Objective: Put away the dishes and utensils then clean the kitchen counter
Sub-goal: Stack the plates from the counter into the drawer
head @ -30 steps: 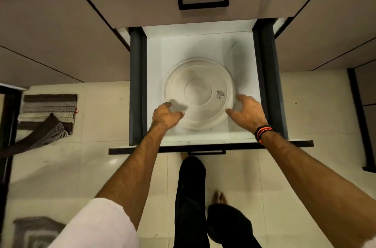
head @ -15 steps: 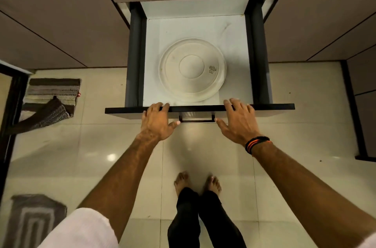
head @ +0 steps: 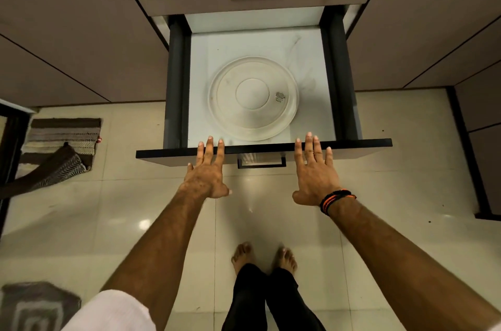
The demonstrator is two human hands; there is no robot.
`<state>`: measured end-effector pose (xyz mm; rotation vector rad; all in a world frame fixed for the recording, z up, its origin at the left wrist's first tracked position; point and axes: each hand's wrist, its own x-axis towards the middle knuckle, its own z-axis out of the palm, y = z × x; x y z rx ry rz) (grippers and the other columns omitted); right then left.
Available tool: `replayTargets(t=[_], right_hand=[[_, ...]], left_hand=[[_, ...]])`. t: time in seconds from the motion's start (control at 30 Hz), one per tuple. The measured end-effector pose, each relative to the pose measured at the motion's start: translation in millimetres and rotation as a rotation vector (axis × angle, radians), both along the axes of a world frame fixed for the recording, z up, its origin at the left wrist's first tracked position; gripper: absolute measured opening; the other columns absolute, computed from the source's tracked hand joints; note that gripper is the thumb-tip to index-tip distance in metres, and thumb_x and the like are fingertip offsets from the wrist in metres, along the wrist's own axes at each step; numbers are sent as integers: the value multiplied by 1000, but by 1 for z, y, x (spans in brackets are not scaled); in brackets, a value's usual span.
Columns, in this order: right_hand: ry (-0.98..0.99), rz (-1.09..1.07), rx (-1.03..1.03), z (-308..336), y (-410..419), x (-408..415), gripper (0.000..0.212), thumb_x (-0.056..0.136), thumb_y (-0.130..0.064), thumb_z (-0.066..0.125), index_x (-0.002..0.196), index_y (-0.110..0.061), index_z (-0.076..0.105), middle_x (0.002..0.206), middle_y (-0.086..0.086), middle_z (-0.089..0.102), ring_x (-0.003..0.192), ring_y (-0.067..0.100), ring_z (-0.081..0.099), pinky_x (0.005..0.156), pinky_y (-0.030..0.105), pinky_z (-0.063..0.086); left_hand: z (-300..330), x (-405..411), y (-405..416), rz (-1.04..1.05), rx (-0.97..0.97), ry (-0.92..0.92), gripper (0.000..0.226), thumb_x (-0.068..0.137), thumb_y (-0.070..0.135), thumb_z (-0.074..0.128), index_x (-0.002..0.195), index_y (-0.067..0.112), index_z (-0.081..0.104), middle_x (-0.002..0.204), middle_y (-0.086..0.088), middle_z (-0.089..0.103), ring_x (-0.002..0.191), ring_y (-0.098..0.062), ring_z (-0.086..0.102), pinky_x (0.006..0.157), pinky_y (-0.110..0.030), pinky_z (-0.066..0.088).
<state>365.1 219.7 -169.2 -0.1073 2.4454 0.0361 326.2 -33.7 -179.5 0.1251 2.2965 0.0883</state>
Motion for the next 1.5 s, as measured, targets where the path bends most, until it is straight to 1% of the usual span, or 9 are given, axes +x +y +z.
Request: replayTargets(t=[0.87, 1.07, 1.13, 1.2, 1.3, 1.33, 1.4, 1.43, 1.5], right_hand=[[69, -193, 3, -5, 12, -280, 123, 79, -39, 69, 152, -21, -29, 158, 14, -35, 149, 30, -24, 122, 47, -1], [154, -408, -124, -12, 9, -317, 120, 79, -27, 74, 155, -33, -19, 151, 28, -39, 144, 46, -27, 123, 53, 2], [184, -634, -306, -10, 5, -328, 113, 84, -25, 74, 157, -32, -12, 155, 27, -32, 148, 46, -14, 124, 47, 10], [218, -1016, -630, -10, 0, -340, 109, 84, -24, 76, 158, -20, -4, 162, 25, -3, 149, 39, 16, 120, 38, 22], [190, -1538, -1218, -16, -3, -355, 80, 77, -13, 72, 145, -3, 32, 127, 11, 55, 113, 22, 58, 108, 35, 41], [157, -1629, -1383, -15, 0, -362, 63, 73, -6, 68, 132, -1, 46, 112, 7, 60, 100, 17, 60, 103, 35, 44], [138, -1701, -1564, -11, 6, -376, 26, 68, 0, 59, 93, -8, 58, 86, 3, 60, 81, 16, 56, 90, 32, 46], [120, -1706, -1612, -8, 9, -381, 14, 71, 1, 54, 77, -12, 55, 76, 1, 56, 75, 16, 52, 84, 31, 45], [115, -1740, -1643, -5, 13, -390, 24, 76, 5, 47, 62, -14, 48, 64, 0, 47, 68, 18, 44, 77, 30, 41]], left_hand=[[-9, -265, 22, 8, 36, 192, 136, 74, 33, 80, 146, 25, -35, 149, -1, -48, 143, -26, -34, 118, -53, 19], [-16, -307, 29, 42, -1, 269, 137, 74, 34, 81, 145, 26, -36, 147, -8, -50, 142, -31, -35, 120, -55, 6], [-16, -316, 36, 187, 39, 288, 133, 76, 33, 79, 148, 27, -32, 146, -14, -50, 141, -35, -35, 120, -56, 2], [-10, -321, 47, 473, 201, 293, 128, 78, 36, 79, 151, 24, -25, 148, -15, -46, 145, -35, -27, 122, -49, 5], [-2, -332, 58, 1121, 642, 185, 115, 84, 27, 76, 154, 16, -15, 161, -16, -18, 150, -30, 9, 120, -33, 19], [-1, -337, 59, 1327, 826, 119, 103, 85, 18, 73, 156, 12, -1, 162, -19, 10, 145, -28, 28, 117, -35, 28], [3, -349, 60, 1574, 1210, -6, 53, 84, 0, 64, 134, 1, 46, 122, -16, 61, 109, -25, 58, 97, -38, 50], [7, -356, 61, 1633, 1316, -35, 27, 85, -7, 59, 111, 0, 59, 100, -12, 65, 94, -23, 60, 88, -36, 53], [17, -369, 65, 1699, 1387, -80, 16, 85, -12, 53, 89, 1, 61, 90, -12, 60, 93, -27, 56, 88, -36, 50]])
